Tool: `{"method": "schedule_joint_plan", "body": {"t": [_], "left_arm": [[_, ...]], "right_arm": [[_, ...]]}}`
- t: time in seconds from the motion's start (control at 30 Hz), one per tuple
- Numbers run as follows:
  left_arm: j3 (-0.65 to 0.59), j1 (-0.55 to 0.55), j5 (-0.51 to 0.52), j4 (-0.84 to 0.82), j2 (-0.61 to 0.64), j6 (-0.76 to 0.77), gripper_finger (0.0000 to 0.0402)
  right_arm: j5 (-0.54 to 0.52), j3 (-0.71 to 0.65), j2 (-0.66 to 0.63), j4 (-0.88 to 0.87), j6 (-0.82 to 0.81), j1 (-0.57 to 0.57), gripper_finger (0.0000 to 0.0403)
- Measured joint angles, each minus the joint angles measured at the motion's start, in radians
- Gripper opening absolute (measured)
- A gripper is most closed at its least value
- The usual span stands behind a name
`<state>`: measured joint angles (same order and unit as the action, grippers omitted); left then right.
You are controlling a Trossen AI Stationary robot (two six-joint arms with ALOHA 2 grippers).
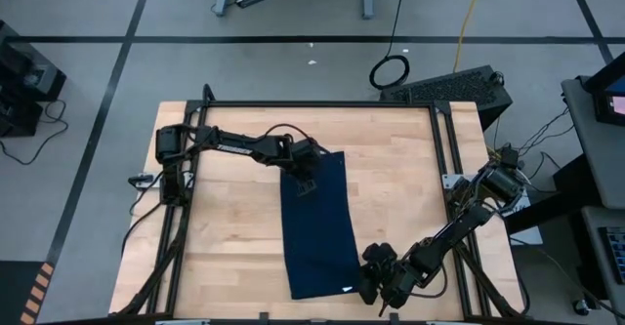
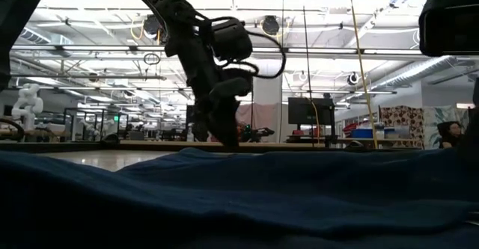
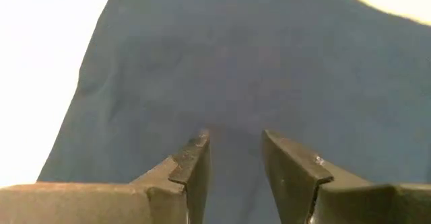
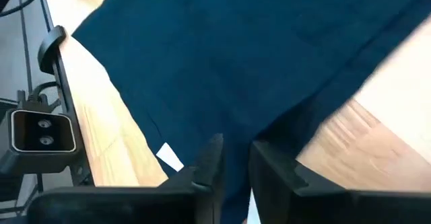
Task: Roll towel
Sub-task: Roll the dark blue towel
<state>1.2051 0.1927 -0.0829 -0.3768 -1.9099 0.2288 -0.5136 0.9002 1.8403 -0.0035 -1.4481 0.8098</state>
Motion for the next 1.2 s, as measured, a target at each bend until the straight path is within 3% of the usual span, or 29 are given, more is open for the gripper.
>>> {"method": "schedule_joint_plan", "body": {"t": [0.3, 0.7, 0.9, 1.2], "left_arm": [[0.002, -0.025, -0.025, 0.065, -0.059, -0.077, 0.0138], [0.006, -0.017, 0.023, 0.04, -0.098, 0.001, 0.0138], [0.005, -0.017, 0.031, 0.038, -0.1, 0.001, 0.0138], [0.004, -0.018, 0.044, 0.031, -0.101, 0.001, 0.0138]], "right_arm": [[0.088, 0.001, 0.013, 0.024, 0.02, -0.012, 0.0005], [0.317, 0.002, -0.033, 0.059, 0.02, -0.012, 0.0001], [0.344, 0.002, -0.068, -0.052, -0.014, -0.026, 0.0003], [0.478, 0.002, -0.149, -0.228, 0.035, -0.073, 0.0004]]}}
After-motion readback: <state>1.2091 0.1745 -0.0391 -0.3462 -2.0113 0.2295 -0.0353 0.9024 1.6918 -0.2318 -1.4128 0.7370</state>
